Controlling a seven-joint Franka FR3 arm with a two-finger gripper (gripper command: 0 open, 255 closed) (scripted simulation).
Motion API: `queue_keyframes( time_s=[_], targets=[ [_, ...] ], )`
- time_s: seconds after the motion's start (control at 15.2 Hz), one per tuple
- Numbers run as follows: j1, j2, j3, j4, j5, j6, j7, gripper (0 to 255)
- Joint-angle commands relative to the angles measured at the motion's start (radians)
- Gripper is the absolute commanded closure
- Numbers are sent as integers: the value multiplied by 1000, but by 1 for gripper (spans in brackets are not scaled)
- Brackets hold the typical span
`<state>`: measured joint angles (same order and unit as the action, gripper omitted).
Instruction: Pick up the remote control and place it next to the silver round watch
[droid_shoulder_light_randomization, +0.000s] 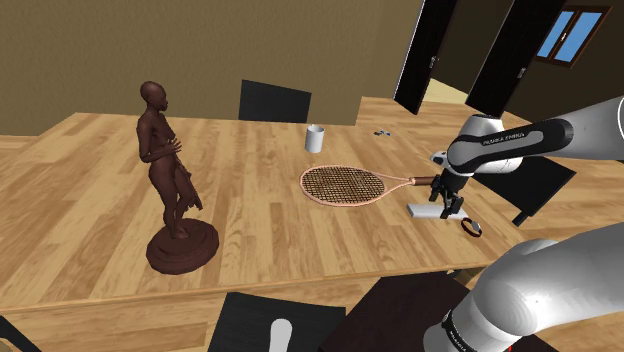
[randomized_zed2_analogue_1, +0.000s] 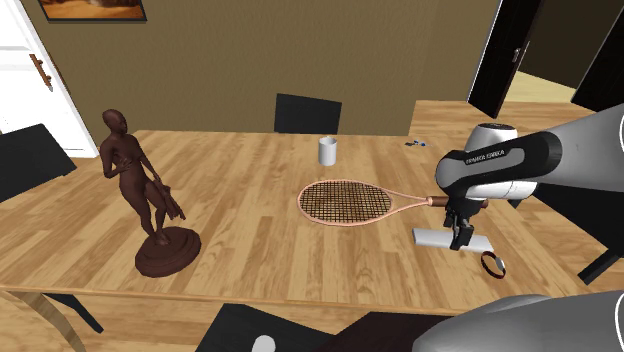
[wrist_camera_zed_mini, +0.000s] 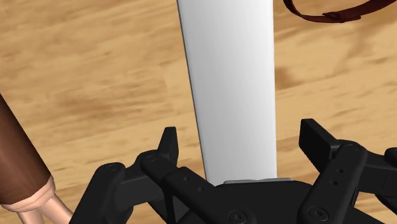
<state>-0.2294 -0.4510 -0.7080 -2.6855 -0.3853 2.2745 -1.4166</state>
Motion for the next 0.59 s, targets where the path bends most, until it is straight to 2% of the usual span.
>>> queue_keyframes(
  time_s=[0.0, 0.26, 0.53],
  targets=[
    [0, 0, 0, 0, 0, 0, 0, 0],
    [-15, -93, 58, 70, 9, -162, 10, 0],
    [-15, -93, 58, 70, 9, -162, 10, 0]
  ],
)
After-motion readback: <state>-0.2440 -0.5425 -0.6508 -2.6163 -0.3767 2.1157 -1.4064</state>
